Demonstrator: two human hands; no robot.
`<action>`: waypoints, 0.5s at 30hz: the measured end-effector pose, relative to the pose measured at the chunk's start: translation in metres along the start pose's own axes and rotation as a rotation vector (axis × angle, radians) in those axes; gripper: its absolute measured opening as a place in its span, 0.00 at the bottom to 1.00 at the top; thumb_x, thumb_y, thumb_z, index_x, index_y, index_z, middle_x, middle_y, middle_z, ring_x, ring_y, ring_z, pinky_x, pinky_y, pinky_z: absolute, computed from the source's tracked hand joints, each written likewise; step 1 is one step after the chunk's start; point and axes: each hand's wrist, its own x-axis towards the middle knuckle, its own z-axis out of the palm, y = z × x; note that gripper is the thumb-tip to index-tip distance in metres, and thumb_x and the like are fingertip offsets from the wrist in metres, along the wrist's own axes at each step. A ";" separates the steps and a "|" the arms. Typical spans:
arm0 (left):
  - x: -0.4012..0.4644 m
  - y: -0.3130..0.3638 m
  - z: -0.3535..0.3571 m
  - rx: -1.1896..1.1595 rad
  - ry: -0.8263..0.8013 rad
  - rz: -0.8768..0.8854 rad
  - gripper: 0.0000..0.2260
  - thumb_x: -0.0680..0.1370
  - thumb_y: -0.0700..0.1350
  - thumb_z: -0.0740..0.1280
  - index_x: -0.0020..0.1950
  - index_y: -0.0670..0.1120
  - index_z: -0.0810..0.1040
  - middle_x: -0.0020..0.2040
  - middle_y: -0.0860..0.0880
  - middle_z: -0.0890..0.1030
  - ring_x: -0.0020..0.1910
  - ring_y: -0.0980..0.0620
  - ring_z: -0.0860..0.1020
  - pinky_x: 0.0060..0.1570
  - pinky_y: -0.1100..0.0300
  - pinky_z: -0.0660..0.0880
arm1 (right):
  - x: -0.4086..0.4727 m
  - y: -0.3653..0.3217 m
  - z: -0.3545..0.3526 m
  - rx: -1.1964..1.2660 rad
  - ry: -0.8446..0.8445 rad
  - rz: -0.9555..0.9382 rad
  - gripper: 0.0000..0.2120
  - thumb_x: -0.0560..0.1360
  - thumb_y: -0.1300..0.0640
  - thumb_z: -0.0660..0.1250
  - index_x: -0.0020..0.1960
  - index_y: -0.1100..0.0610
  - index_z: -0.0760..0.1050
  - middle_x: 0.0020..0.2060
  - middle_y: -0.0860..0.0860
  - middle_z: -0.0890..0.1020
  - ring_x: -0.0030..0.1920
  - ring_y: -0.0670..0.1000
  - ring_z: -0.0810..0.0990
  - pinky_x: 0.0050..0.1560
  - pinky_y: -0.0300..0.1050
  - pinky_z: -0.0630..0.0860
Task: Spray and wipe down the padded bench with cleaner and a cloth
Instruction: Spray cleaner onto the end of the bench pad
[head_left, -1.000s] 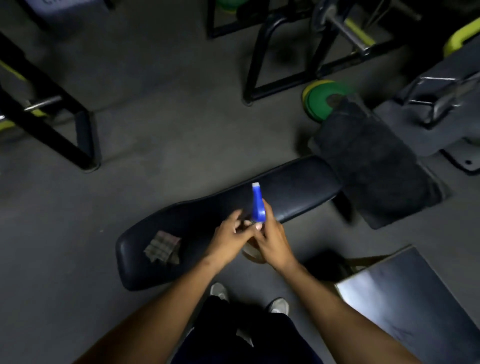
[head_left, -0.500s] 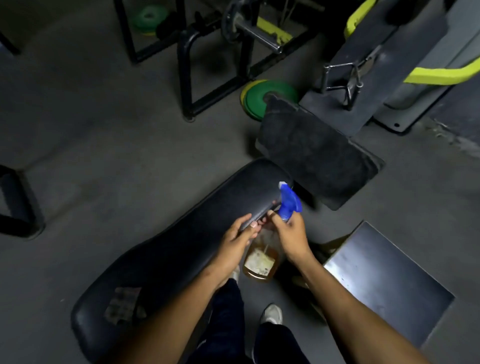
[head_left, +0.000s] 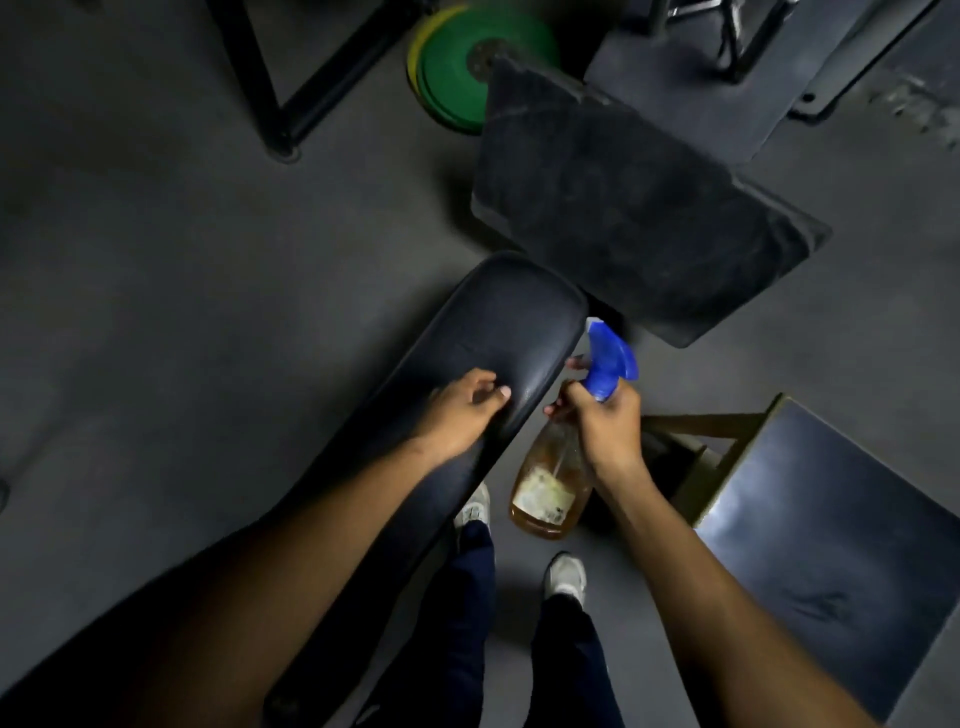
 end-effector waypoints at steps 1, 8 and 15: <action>0.023 -0.008 -0.002 0.082 -0.008 -0.005 0.21 0.80 0.55 0.65 0.70 0.48 0.74 0.67 0.49 0.78 0.66 0.50 0.76 0.65 0.58 0.70 | 0.011 0.009 0.006 -0.013 0.010 0.013 0.12 0.75 0.68 0.66 0.46 0.51 0.80 0.34 0.53 0.81 0.38 0.60 0.82 0.44 0.54 0.81; 0.162 -0.053 0.006 0.671 -0.034 0.065 0.34 0.77 0.63 0.63 0.79 0.51 0.59 0.81 0.47 0.57 0.78 0.44 0.58 0.76 0.51 0.56 | 0.073 0.076 0.036 -0.194 0.029 0.063 0.06 0.68 0.56 0.69 0.45 0.50 0.80 0.29 0.48 0.82 0.33 0.50 0.86 0.47 0.65 0.84; 0.201 -0.096 0.047 0.797 -0.033 0.015 0.54 0.67 0.72 0.67 0.79 0.57 0.34 0.79 0.50 0.30 0.78 0.39 0.34 0.74 0.35 0.47 | 0.101 0.111 0.051 -0.349 0.000 0.074 0.18 0.63 0.46 0.66 0.51 0.48 0.78 0.33 0.51 0.85 0.38 0.55 0.88 0.46 0.62 0.83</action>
